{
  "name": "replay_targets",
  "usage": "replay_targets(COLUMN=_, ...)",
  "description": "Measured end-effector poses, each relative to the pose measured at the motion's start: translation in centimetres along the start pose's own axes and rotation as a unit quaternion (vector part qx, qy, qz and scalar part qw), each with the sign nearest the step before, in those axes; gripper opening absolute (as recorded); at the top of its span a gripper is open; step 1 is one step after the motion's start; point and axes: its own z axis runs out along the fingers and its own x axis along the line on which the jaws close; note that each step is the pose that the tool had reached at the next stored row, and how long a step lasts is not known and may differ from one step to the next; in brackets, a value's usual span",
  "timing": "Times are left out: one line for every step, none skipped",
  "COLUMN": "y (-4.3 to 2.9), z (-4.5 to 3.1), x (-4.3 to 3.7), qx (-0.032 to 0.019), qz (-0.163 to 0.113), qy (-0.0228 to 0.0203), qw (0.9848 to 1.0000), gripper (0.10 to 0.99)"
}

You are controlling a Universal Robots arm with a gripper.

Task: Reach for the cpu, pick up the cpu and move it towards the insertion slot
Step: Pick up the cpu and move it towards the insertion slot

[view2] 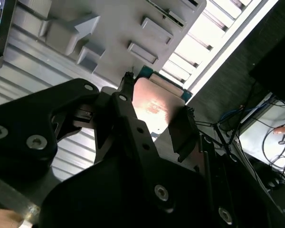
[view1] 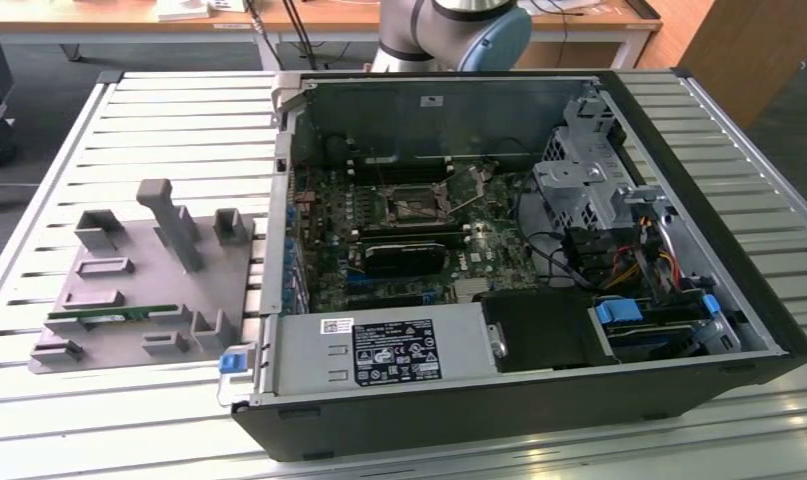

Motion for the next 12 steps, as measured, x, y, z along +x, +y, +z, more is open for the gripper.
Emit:
replay_targets(y=0.00, z=-0.04, x=-0.10, qx=-0.0001, qz=0.000, qy=-0.0001, qw=1.0000, gripper=0.545)
replay_targets(y=-0.01, z=-0.03, x=-0.27, qx=-0.0001, qz=0.000, qy=-0.0002, qw=1.0000, gripper=0.545)
replay_targets(y=-0.02, z=-0.05, x=-0.54, qx=0.0000, qz=0.000, qy=0.0000, qw=1.0000, gripper=0.545)
replay_targets(y=-0.03, z=-0.05, x=-0.91, qx=0.0000, qz=0.000, qy=0.0000, qw=1.0000, gripper=0.545)
replay_targets(y=-0.04, z=-0.05, x=-1.28, qx=0.0000, qz=0.000, qy=-0.0001, qw=1.0000, gripper=0.545)
replay_targets(y=-0.05, z=-0.05, x=-1.66, qx=0.0000, qz=0.000, qy=-0.0001, qw=1.0000, gripper=0.545)
replay_targets(y=-0.06, z=-0.05, x=-2.03, qx=0.0000, qz=0.000, qy=0.0000, qw=1.0000, gripper=0.545)
replay_targets(y=-0.08, z=-0.06, x=-2.42, qx=0.0000, qz=0.000, qy=0.0000, qw=1.0000, gripper=0.545)
replay_targets(y=-0.09, z=-0.05, x=-2.82, qx=0.0000, qz=0.000, qy=0.0000, qw=1.0000, gripper=0.545)
replay_targets(y=-0.10, z=-0.05, x=-3.21, qx=0.0000, qz=0.000, qy=-0.0001, qw=1.0000, gripper=0.545)
replay_targets(y=-0.12, z=-0.05, x=-3.60, qx=0.0000, qz=0.000, qy=-0.0001, qw=1.0000, gripper=0.545)
replay_targets(y=-0.13, z=-0.05, x=-3.98, qx=0.0000, qz=0.000, qy=0.0000, qw=1.0000, gripper=0.545)
